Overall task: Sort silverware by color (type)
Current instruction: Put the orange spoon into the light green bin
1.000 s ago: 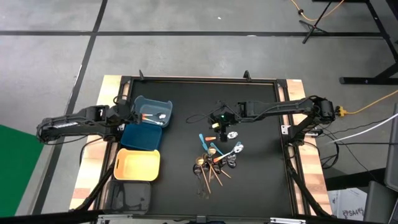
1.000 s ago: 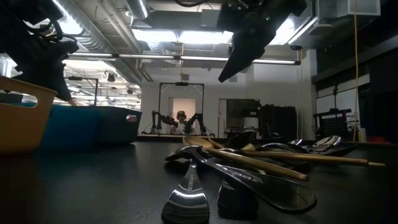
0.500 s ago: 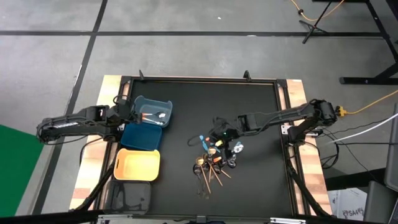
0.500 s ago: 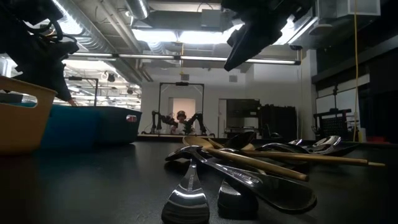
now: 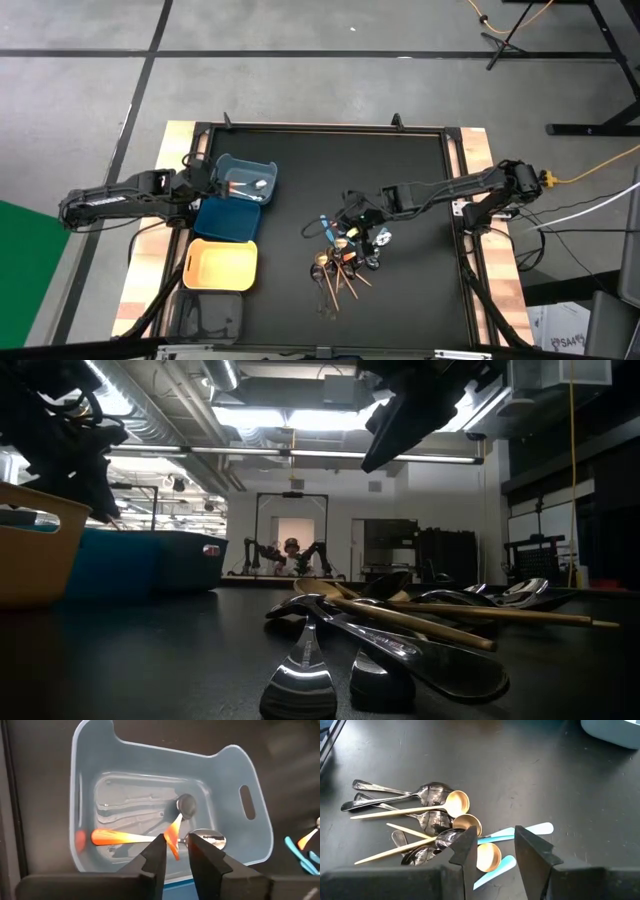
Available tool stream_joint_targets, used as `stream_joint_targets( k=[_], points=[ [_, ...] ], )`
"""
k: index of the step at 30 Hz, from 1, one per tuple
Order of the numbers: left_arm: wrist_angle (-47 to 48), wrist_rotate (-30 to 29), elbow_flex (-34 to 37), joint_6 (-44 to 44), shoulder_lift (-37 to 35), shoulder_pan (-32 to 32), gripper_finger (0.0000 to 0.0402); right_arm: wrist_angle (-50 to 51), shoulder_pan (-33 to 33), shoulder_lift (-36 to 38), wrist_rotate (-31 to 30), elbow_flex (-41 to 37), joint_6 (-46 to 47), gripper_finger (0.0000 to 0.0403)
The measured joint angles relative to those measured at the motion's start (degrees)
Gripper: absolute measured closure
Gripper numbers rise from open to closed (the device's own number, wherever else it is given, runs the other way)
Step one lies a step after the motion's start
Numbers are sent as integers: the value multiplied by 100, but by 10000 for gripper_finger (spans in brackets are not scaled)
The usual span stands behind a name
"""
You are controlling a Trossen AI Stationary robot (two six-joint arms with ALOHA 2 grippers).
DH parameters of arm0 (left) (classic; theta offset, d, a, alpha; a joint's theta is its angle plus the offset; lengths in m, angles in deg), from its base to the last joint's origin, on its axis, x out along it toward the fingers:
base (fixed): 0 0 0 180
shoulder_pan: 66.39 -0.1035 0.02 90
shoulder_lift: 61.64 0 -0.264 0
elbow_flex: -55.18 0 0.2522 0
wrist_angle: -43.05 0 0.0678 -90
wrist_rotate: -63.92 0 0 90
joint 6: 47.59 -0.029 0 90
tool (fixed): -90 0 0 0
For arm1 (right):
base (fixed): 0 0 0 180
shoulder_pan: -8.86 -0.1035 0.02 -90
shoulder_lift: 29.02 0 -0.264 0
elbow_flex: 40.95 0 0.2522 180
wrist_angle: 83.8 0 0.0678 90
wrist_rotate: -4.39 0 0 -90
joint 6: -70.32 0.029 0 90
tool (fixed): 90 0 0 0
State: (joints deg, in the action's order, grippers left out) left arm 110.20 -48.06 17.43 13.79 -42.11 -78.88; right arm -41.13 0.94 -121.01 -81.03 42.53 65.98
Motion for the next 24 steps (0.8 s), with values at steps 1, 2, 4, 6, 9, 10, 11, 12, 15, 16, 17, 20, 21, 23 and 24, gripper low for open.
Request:
stream_joint_targets(
  k=[1, 2, 4, 6, 9, 10, 11, 12, 15, 16, 17, 20, 21, 23, 24],
  points=[
    [-53, 0, 0, 0, 0, 0, 326, 0, 0, 0, 0, 0, 1, 284],
    [-104, 0, 0, -5, 0, 0, 326, 0, 0, 0, 0, 0, 0, 284],
    [-181, -2, 0, -50, 0, -2, 327, -2, 2, 0, 0, 0, 0, 284],
    [-260, -8, 0, -46, 0, 0, 327, -2, 2, -1, 0, 0, 0, 284],
    [-309, -22, 0, 75, 0, 0, 328, -4, 2, 0, 0, 0, -2, 284],
    [-301, -22, 0, 198, 0, 0, 328, -4, 2, -2, 0, 0, -2, 284],
    [-283, -19, 0, 314, 0, -2, 328, -4, 2, -2, 0, 0, -13, 284],
    [-269, -15, 0, 405, 0, 0, 328, -4, 2, -2, 0, 0, -27, 284],
    [-157, -15, 0, 634, 0, -2, 328, -4, 2, -2, 0, 0, -37, 284],
    [-125, -13, 0, 681, 0, -2, 328, -4, 2, -2, 0, 0, -37, 284],
    [-133, -14, 0, 701, 0, -2, 328, -4, 2, -2, 0, 0, -37, 284],
    [-131, -160, -35, 747, 2, -2, 328, -5, 2, -2, 0, 0, -39, 284],
    [-131, -258, -76, 746, 2, -2, 328, -4, 2, -2, -1, 0, -39, 284],
    [-135, -472, -177, 745, 2, -2, 328, -4, 2, -2, -2, 0, -42, 284],
    [-133, -579, -229, 728, 2, -2, 328, -6, 2, -2, -2, 0, -42, 284]
  ],
)
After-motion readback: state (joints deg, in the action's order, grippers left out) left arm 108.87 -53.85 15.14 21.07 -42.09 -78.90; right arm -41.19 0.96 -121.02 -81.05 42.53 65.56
